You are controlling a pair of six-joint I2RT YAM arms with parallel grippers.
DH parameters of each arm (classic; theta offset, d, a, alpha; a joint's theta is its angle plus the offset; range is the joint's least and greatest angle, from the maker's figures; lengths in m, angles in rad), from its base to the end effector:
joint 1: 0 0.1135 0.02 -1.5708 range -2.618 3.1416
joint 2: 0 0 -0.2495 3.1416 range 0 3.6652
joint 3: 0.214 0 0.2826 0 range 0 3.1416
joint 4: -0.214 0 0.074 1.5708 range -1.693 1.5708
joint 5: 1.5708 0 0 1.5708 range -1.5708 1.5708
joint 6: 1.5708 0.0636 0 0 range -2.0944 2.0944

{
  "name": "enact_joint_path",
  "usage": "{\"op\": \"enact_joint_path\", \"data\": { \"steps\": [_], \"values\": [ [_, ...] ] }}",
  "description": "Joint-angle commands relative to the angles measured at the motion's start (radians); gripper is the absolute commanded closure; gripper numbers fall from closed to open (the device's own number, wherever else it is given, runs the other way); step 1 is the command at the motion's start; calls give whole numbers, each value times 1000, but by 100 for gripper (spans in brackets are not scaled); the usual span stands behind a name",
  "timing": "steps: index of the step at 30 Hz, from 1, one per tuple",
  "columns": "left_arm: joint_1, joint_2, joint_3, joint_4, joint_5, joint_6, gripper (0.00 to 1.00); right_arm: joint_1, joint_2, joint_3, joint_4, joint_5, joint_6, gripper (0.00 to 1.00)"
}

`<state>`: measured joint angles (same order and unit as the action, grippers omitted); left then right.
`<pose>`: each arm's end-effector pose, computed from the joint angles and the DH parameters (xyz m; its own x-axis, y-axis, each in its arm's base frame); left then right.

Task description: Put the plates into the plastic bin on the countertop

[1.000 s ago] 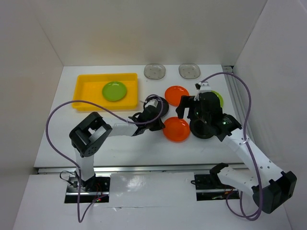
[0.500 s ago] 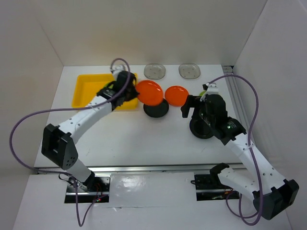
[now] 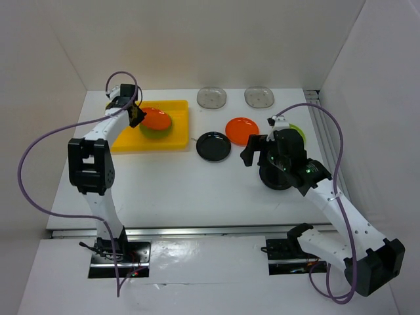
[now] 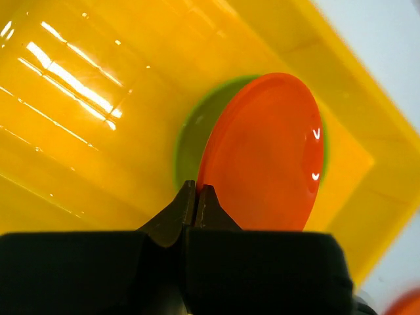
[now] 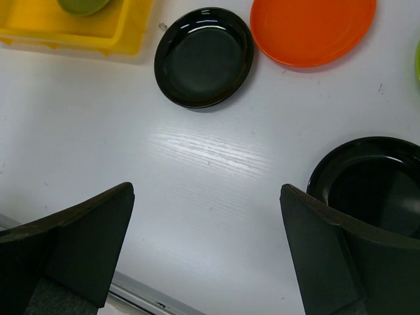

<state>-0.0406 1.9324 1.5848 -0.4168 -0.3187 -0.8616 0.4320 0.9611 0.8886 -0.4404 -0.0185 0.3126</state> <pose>0.4858 0.0002 0.2162 -0.3081 -0.7087 -0.6346 -0.6468 0.6452 -0.4065 0.2509 0.1170 0.2904 -0.5573 0.0817 -0.8263 -0.2752 0.9207 0.2766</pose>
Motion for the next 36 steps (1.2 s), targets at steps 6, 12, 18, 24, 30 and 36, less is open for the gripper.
{"op": "enact_joint_path", "data": {
  "steps": [6,12,18,24,30,36],
  "values": [
    [53,141,107,24,90,55,92,-6,-13,-5,81,-28,-26,1],
    [48,85,107,15,122,55,26,-6,-22,-5,81,-18,-26,1],
    [-53,-110,60,-68,30,32,0,-6,-44,44,46,-8,-7,1],
    [-366,-378,-251,89,130,7,0,-6,-102,168,-105,216,49,1],
    [-677,-422,-608,547,313,-70,0,-6,-229,263,-234,474,132,1],
    [-864,-92,-412,748,392,-88,0,-6,-249,332,-340,566,151,1]
  ]
}}
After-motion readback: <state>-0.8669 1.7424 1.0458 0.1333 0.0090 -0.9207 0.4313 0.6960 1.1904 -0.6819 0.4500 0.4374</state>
